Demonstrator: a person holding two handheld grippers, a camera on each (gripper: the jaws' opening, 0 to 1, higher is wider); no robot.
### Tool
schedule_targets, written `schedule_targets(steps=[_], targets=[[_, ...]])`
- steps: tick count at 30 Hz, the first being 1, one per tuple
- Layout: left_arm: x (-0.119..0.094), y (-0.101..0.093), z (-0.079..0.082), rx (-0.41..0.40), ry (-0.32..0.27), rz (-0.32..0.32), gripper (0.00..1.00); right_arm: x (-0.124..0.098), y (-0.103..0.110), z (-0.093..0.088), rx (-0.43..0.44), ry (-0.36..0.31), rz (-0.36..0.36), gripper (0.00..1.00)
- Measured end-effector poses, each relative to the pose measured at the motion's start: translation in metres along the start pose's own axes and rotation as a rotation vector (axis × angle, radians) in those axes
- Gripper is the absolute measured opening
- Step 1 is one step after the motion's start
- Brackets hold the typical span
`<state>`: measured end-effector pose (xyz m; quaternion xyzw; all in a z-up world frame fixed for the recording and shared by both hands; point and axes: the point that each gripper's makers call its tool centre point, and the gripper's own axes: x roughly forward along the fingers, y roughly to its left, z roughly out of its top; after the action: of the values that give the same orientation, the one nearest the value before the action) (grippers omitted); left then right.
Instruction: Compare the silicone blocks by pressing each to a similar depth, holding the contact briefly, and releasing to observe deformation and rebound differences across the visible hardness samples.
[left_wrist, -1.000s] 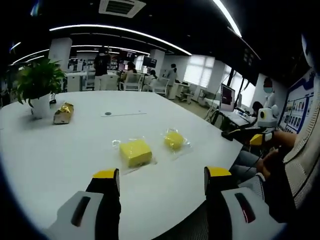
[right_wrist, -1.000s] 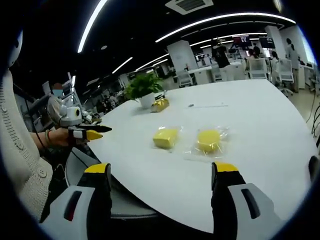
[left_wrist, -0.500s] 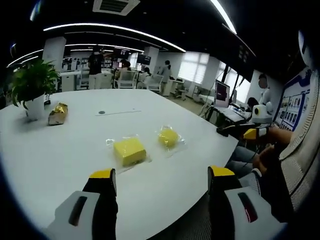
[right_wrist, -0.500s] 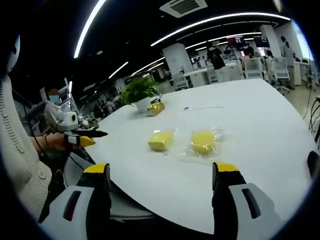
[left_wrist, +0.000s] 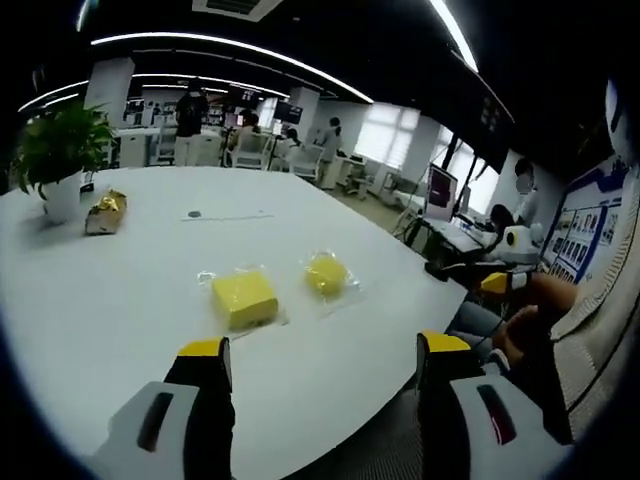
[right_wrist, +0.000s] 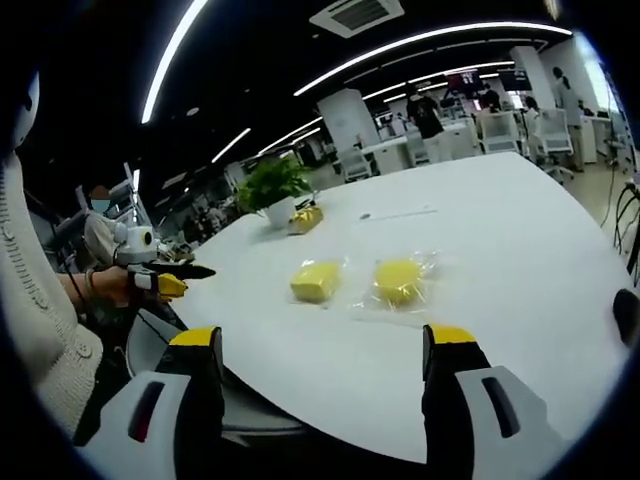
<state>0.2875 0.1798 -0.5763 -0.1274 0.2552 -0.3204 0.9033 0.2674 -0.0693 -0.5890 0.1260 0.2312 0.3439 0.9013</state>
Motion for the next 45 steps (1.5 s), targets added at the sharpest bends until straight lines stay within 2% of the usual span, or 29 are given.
schedule_targets(steps=[2,5,15,18,19,21,23,25,28,30,32,34,36,38,40,45], targets=[[0.006,-0.001,0.005,-0.073,-0.022,-0.020,0.71,0.000,-0.002,-0.001,0.006,0.001,-0.001,0.76],[0.015,-0.003,0.013,-0.129,-0.049,-0.046,0.68,0.000,-0.006,-0.003,0.014,0.005,-0.001,0.76],[0.071,-0.009,0.031,-0.289,-0.019,-0.102,0.68,0.000,-0.019,-0.002,0.032,0.014,-0.007,0.76],[0.091,-0.010,0.035,-0.281,0.021,-0.099,0.68,0.001,-0.021,-0.002,0.037,0.017,-0.004,0.76],[0.098,-0.011,0.036,-0.228,0.037,-0.105,0.67,0.002,-0.022,-0.003,0.040,0.019,-0.002,0.75],[0.110,-0.011,0.033,-0.196,0.078,-0.106,0.66,0.004,-0.024,-0.005,0.043,0.026,-0.002,0.75],[0.121,-0.010,0.029,-0.168,0.127,-0.098,0.65,0.005,-0.025,-0.007,0.055,0.032,0.001,0.75],[0.138,-0.008,0.030,-0.172,0.143,-0.086,0.66,0.006,-0.027,-0.009,0.063,0.037,0.003,0.75],[0.161,-0.002,0.027,-0.226,0.176,-0.062,0.66,0.006,-0.031,-0.012,0.078,0.044,0.003,0.75],[0.174,0.003,0.028,-0.258,0.178,-0.046,0.64,0.007,-0.034,-0.013,0.083,0.050,0.001,0.75],[0.188,0.013,0.028,-0.297,0.182,-0.003,0.60,0.007,-0.037,-0.015,0.089,0.054,-0.001,0.75],[0.202,0.021,0.027,-0.243,0.200,0.021,0.57,0.007,-0.041,-0.018,0.095,0.064,-0.008,0.75],[0.218,0.023,0.026,-0.243,0.218,0.037,0.57,0.006,-0.045,-0.020,0.110,0.065,-0.015,0.75],[0.234,0.025,0.023,-0.288,0.229,0.040,0.60,0.006,-0.050,-0.021,0.122,0.066,-0.021,0.75],[0.251,0.025,0.018,-0.381,0.241,0.042,0.62,0.005,-0.054,-0.023,0.134,0.068,-0.029,0.75],[0.285,0.039,0.008,-0.455,0.255,0.094,0.62,0.001,-0.066,-0.026,0.157,0.073,-0.056,0.75]])
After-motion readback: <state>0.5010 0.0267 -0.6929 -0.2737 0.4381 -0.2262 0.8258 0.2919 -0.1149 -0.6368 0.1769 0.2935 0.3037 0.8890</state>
